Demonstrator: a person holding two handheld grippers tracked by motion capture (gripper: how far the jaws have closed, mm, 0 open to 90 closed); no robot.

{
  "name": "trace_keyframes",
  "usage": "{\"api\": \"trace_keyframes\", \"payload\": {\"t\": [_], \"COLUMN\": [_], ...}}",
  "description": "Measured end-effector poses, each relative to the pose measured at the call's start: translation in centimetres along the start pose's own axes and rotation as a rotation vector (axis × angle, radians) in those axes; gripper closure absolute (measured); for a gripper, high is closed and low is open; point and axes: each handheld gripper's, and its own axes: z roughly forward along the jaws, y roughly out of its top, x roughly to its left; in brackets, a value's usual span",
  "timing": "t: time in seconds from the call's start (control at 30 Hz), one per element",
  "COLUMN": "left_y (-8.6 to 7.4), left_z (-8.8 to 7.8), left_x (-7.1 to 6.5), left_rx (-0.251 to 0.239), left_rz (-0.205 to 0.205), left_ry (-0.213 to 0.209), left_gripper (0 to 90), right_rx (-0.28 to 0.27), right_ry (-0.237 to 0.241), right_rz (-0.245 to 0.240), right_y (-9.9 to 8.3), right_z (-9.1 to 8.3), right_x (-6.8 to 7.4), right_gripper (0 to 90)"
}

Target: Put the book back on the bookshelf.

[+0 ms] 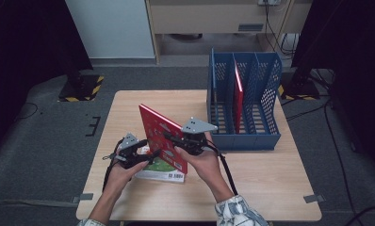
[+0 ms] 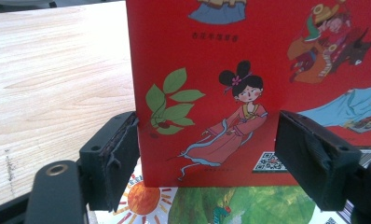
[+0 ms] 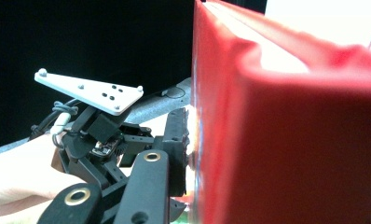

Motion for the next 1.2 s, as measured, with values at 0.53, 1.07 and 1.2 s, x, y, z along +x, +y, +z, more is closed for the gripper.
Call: {"api": "trace_keyframes", "payload": {"t": [0.53, 1.07, 1.2], "left_y": [-0.7, -1.2, -1.4], "left_z": [-0.9, -3.0, -3.8], "left_x": [1.0, 3.7, 4.8], "left_rx": [0.046, 0.043, 0.039], "left_rz": [0.026, -0.009, -0.031], "left_ry": [0.046, 0.125, 0.163], "left_gripper": [19.4, 18.7, 18.7], "right_rx": [0.000, 0.009, 0.002], "right_ry": [-0.012, -0.012, -0.016], "right_rz": [0.010, 0.017, 0.019], "right_y": [0.2, 0.4, 0.5], "right_z": [0.3, 0.1, -0.1], "right_x": [-0.2, -0.1, -0.1], "right_gripper": [77.6, 79.5, 79.5]}}
